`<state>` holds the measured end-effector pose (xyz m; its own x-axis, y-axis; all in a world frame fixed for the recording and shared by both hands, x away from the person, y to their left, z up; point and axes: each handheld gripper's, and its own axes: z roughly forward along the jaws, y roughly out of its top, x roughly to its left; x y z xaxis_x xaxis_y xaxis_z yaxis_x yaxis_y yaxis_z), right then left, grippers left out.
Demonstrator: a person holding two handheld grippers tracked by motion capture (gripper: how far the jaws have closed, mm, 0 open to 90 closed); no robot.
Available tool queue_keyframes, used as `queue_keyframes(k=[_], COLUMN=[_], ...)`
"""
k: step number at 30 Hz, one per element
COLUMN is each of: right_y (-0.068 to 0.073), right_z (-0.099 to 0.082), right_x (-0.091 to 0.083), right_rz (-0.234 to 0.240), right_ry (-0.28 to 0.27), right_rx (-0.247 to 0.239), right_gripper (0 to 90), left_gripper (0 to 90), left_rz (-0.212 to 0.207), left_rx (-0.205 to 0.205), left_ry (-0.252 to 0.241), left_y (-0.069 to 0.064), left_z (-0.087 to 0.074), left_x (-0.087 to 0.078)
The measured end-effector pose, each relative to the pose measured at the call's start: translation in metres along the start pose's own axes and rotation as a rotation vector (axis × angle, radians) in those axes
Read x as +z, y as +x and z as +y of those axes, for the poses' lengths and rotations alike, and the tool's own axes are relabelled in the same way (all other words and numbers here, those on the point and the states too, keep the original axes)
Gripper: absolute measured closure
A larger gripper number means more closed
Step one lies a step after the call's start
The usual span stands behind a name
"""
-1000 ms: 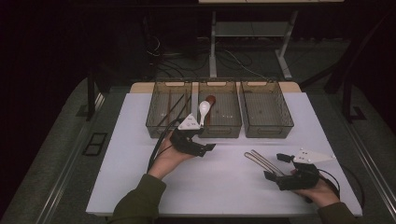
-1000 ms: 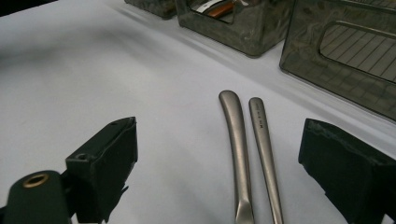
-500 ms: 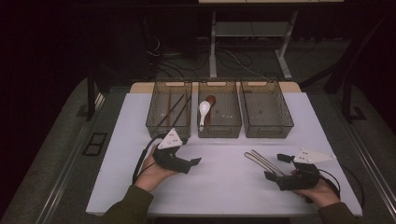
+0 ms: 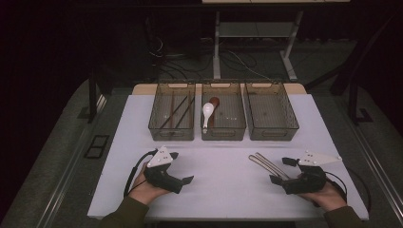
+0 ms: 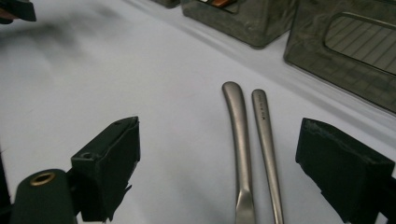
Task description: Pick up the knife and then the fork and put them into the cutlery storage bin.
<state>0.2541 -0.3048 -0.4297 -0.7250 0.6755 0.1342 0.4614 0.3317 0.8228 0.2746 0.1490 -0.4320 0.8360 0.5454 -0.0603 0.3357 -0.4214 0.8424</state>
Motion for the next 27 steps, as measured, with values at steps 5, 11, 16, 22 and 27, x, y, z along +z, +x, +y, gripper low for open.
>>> queue_keyframes(k=[5,11,16,22,27], right_y=[0.002,-0.002,-0.006,-0.014,-0.022], right_z=[0.005,0.008,0.009,0.015,0.024], right_x=[-0.002,-0.005,-0.007,-0.009,-0.005], right_rz=[0.016,0.005,0.0,-0.037,-0.112], right_ry=[0.053,0.1,0.132,0.199,0.315], right_rx=[-0.01,0.012,0.013,-0.001,-0.029], right_gripper=[12.0,24.3,34.1,43.4,48.6], left_gripper=[0.0,0.0,0.0,0.0,0.0], left_rz=[0.002,0.004,0.002,-0.005,-0.008], left_rx=[0.004,0.009,0.009,-0.003,0.005], left_ry=[0.013,0.01,0.013,0.009,0.032], left_y=[-0.002,-0.001,-0.001,-0.002,-0.002], left_z=[-0.004,-0.004,-0.004,-0.004,-0.005], left_x=[-0.001,-0.002,-0.002,0.0,0.002])
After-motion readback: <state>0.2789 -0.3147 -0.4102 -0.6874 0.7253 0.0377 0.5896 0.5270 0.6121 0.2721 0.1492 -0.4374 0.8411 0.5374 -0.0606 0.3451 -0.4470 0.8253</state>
